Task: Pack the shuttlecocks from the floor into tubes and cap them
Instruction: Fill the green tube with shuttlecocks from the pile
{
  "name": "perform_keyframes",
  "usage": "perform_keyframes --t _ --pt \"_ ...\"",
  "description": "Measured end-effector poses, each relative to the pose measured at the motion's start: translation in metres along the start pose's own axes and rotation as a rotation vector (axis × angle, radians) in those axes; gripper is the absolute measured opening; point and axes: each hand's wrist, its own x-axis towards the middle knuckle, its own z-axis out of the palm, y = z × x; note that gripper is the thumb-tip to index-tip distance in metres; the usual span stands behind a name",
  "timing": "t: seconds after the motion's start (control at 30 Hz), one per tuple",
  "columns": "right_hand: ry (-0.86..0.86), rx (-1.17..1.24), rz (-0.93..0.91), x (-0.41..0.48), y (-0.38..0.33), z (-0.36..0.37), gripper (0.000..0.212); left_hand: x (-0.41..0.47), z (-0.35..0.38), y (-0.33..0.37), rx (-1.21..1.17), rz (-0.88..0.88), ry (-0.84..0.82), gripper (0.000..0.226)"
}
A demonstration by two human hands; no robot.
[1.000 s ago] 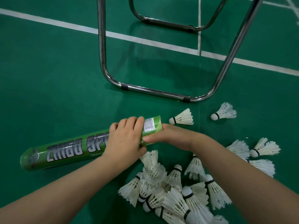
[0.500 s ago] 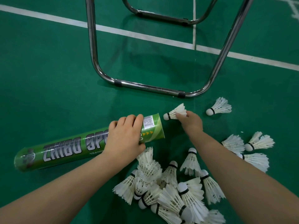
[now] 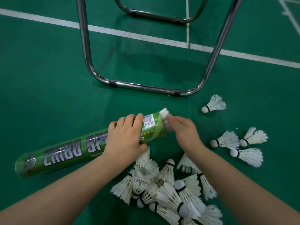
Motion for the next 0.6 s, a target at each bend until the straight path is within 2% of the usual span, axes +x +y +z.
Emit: perform_keyframes --t 0.07,0.17,0.3,0.4,0.47,0.5,0.6 --pt "-0.118 -0.073 -0.028 -0.009 -0.002 0.004 0.038 -0.001 -0.002 0.005 -0.009 0.007 -0.005 0.078" --pt "-0.277 0.002 0.081 -0.016 -0.006 -0.003 0.034 -0.004 -0.005 0.01 -0.002 0.021 -0.011 0.078" --pt "-0.631 -0.023 0.141 -0.014 -0.006 -0.016 0.039 -0.013 -0.003 0.024 0.006 0.057 -0.048 0.076" --pt "-0.732 -0.032 0.19 -0.012 -0.003 -0.025 0.048 -0.015 0.002 0.033 0.024 0.076 -0.069 0.075" --pt "-0.665 -0.03 0.228 -0.012 -0.001 -0.026 0.054 -0.012 0.003 0.037 0.014 0.08 -0.072 0.075" --pt "-0.576 -0.041 0.225 -0.012 0.0 -0.025 0.055 -0.009 0.003 0.039 0.005 0.083 -0.069 0.076" --pt "-0.165 -0.031 0.145 -0.007 0.002 -0.034 0.038 0.005 0.005 0.047 -0.028 0.081 -0.076 0.077"
